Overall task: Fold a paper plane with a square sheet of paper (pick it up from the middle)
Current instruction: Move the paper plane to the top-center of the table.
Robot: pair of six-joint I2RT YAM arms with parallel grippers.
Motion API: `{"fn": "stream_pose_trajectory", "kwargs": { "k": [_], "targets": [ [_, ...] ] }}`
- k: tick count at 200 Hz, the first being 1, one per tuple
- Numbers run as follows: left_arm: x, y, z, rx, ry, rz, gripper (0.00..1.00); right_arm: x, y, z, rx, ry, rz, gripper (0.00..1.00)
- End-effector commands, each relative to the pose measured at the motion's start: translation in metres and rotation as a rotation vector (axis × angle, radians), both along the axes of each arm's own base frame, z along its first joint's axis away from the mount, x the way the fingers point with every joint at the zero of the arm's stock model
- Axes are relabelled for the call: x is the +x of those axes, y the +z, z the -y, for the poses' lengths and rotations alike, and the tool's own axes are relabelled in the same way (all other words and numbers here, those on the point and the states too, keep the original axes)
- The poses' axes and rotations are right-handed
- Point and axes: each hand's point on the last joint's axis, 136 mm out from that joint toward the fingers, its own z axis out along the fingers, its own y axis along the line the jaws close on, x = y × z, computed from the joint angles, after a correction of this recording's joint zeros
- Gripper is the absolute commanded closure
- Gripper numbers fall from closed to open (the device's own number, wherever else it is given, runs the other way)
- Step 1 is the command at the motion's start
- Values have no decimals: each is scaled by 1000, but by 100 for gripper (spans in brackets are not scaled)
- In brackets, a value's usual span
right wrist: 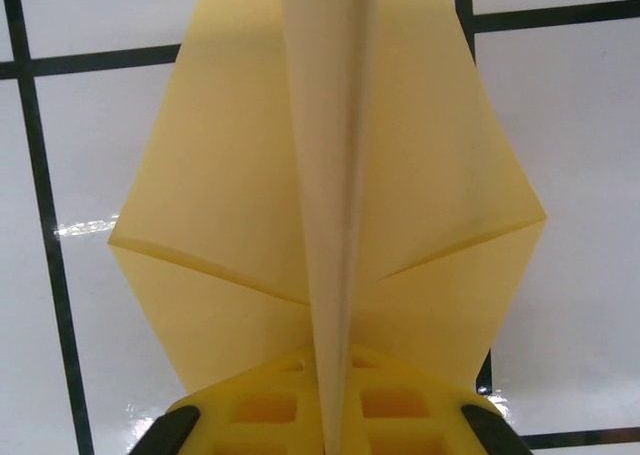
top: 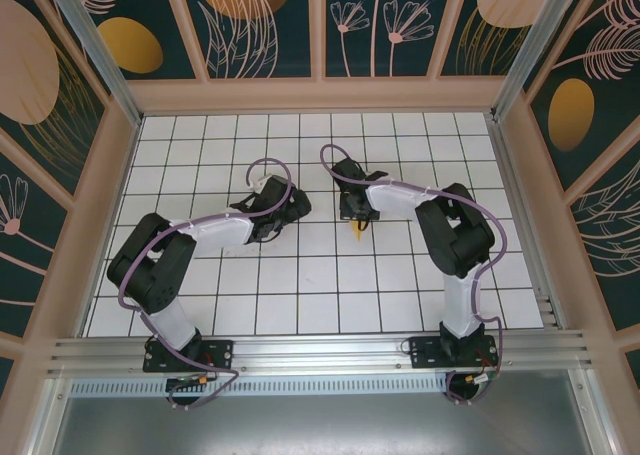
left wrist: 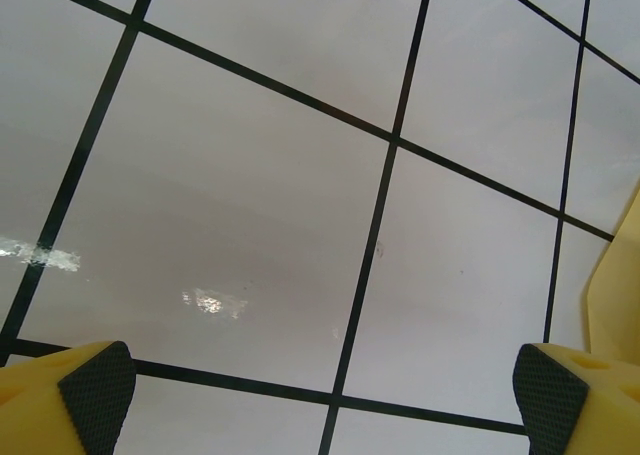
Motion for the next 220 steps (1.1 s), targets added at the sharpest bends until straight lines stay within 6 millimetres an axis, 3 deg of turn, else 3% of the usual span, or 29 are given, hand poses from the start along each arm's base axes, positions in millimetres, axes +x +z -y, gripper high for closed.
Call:
{"fn": "stream_pose_trajectory", "kwargs": {
  "k": [1,22,36,66,106,183,220],
  "targets": [
    [1,13,-12,48,17,25,2,11,14,-10,13,29,40,94],
    [4,19,-20,78,33,39,1,31,40,-32,80,88,118,93],
    [5,23,-29,87,50,49,1,41,47,-46,118,116,133,93],
    [4,27,-49,99,92,58,2,58,46,-70,173,153,139,93],
    [-1,26,-64,107,120,54,1,80,41,-86,170,170,142,92],
    [-3,22,-67,116,122,46,1,79,6,-98,187,165,49,88],
    [0,25,-66,122,121,51,2,79,9,-103,201,179,37,80]
  ]
}}
